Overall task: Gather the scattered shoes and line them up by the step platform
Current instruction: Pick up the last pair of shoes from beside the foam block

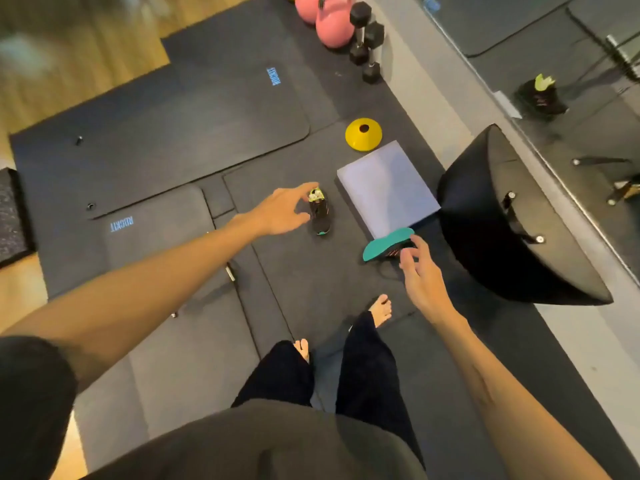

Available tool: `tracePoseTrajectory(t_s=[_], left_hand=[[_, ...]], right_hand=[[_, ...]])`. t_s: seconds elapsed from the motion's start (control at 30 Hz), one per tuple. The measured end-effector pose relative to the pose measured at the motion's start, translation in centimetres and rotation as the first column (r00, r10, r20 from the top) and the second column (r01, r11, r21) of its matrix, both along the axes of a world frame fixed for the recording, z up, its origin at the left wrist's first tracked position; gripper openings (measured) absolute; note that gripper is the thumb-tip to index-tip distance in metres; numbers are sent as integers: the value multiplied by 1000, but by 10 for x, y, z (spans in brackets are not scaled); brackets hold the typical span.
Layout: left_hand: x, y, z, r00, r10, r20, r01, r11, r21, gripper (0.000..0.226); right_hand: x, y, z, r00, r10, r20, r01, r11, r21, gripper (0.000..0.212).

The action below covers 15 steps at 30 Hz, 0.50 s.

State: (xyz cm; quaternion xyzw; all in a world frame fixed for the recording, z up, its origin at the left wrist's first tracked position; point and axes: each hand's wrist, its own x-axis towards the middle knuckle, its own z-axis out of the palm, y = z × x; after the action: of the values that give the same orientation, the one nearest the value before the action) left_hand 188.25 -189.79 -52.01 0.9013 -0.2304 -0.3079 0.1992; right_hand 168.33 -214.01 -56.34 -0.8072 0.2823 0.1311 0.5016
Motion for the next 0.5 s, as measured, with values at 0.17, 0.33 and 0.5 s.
tracePoseTrajectory(t_s=[0.17,0.33,0.5], left_hand=[[70,-51,-64,1000,-1,19,-1,991,136,67],[117,-90,-142,996,-72,51,52,947,317,68],[152,-104,-245,987,-142,73,101,910,402,69]], right_hand=[[75,-51,-77,998,66,6,-66,998,19,52],[133,-78,-153,997,79,19,-79,996,29,58],[153,-101,-254,999,26,43,-22,995,-98,67]])
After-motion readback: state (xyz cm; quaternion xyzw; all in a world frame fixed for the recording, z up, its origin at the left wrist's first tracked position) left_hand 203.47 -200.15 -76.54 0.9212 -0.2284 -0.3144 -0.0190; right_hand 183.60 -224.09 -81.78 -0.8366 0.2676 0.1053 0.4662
